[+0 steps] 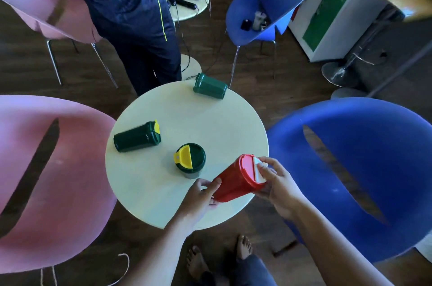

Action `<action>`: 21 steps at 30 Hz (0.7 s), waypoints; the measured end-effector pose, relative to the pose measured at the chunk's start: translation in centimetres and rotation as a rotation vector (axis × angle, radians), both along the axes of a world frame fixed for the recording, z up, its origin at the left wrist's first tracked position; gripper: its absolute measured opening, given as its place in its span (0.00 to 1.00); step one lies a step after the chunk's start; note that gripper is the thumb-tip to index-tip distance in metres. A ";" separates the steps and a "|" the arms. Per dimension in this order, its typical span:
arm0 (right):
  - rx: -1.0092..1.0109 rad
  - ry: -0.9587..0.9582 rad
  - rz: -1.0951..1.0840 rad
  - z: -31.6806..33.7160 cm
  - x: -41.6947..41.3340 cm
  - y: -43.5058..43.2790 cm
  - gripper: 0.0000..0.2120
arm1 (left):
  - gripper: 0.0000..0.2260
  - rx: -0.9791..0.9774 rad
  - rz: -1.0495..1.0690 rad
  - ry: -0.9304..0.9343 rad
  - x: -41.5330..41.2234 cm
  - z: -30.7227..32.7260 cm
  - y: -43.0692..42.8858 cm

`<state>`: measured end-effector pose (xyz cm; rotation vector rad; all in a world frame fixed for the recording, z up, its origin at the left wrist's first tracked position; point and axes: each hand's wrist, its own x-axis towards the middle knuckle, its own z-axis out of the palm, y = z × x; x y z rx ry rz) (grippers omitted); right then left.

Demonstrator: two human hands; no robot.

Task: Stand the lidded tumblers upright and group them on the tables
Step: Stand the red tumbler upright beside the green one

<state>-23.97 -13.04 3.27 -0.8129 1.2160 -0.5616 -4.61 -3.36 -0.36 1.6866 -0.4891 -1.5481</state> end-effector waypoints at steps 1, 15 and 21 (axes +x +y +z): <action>-0.006 0.008 -0.009 0.5 -0.2 -0.4 0.08 | 0.21 -0.006 -0.006 0.001 -0.2 0.3 -0.6; -0.254 0.066 -0.081 1.6 3.1 -6.9 0.04 | 0.22 -0.124 -0.185 -0.503 1.2 5.5 -6.4; -0.217 0.109 -0.046 -0.3 5.2 -9.6 0.13 | 0.19 -0.160 -0.194 -0.568 0.7 5.9 -9.9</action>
